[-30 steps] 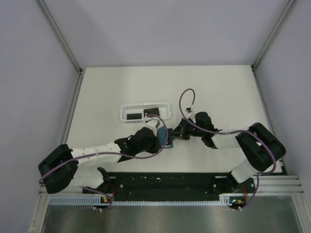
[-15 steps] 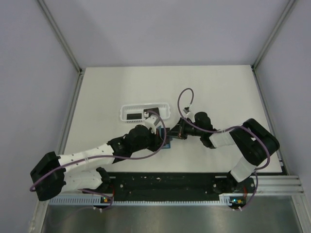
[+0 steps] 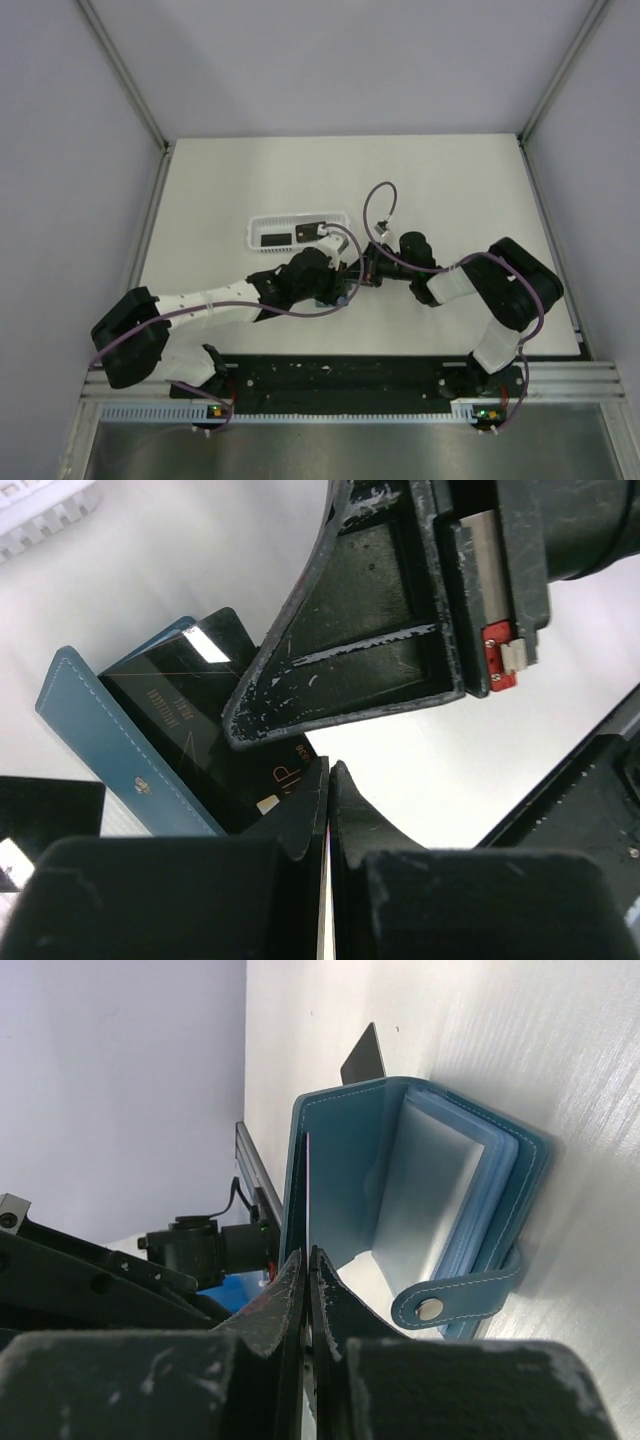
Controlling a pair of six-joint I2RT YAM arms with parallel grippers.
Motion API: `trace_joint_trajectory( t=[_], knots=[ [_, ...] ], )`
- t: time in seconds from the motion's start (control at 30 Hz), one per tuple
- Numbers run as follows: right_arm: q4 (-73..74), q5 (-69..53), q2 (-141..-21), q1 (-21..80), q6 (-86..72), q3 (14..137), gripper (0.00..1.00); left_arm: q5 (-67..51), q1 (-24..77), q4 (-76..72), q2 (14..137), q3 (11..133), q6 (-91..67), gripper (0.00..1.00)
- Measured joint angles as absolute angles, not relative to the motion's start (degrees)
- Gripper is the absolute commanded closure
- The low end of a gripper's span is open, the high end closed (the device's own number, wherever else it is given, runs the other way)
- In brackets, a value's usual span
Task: Put the credit cards into the card holder
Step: Open the card holder at the center of the board.
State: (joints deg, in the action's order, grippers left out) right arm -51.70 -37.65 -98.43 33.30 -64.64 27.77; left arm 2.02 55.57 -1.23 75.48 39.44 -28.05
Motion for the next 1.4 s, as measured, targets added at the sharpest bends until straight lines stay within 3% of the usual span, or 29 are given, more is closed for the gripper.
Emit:
trace_joint_trajectory(
  t=[0.87, 1.4],
  knots=[
    [-48.6, -36.5, -99.2, 33.4, -63.0, 27.9, 1.0, 16.4, 55.7, 9.3, 77.8, 40.9, -22.4, 1.0],
    [-12.8, -18.4, -93.4, 37.8, -52.0, 38.0, 1.0, 24.0, 55.4, 13.1, 77.8, 42.5, -21.0, 1.0]
  ],
)
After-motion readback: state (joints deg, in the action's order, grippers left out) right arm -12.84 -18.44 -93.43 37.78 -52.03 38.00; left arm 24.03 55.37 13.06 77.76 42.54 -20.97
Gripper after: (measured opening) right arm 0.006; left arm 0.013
